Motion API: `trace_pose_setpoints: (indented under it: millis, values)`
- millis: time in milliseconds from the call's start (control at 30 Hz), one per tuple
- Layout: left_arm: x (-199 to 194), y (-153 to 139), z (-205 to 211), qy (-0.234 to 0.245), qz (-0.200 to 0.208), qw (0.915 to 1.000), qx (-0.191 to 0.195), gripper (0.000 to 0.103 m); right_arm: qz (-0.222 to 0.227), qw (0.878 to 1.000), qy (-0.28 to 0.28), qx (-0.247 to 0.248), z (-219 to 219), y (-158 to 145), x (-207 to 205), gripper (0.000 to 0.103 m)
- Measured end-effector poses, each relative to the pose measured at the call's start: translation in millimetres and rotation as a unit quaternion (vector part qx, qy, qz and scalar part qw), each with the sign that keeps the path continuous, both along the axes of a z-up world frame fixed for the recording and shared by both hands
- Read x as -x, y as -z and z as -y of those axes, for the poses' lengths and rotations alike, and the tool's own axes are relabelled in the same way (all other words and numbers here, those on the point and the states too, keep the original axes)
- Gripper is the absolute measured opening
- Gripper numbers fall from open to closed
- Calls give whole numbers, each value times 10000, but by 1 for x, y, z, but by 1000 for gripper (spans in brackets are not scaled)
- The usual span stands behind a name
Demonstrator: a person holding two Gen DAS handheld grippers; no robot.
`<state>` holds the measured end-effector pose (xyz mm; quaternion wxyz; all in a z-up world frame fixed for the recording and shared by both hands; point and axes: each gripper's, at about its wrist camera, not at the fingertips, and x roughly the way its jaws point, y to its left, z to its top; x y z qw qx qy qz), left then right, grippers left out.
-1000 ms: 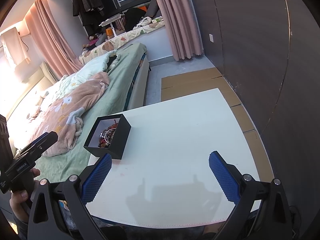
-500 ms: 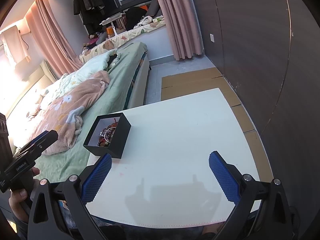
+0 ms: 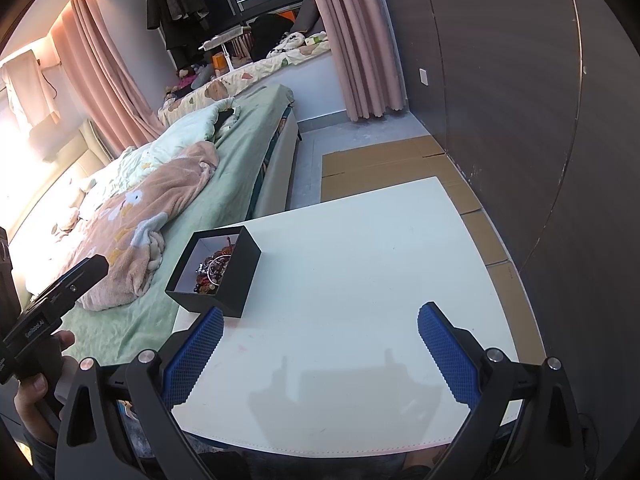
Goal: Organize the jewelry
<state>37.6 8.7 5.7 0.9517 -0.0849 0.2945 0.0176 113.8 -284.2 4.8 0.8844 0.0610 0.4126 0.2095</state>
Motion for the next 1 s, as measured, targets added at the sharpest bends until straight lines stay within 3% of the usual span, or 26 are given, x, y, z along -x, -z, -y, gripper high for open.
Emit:
trace_pose_setpoints:
  millis: [733,1000]
  values:
    - [-2,1,12,34,-79,9996,-260,98,-9,10000,-13,95,1,3,-3,95]
    - [-5,9,5,-29,-180,9998,-41,98,-19,9999,-32,158,-5,3,0,95]
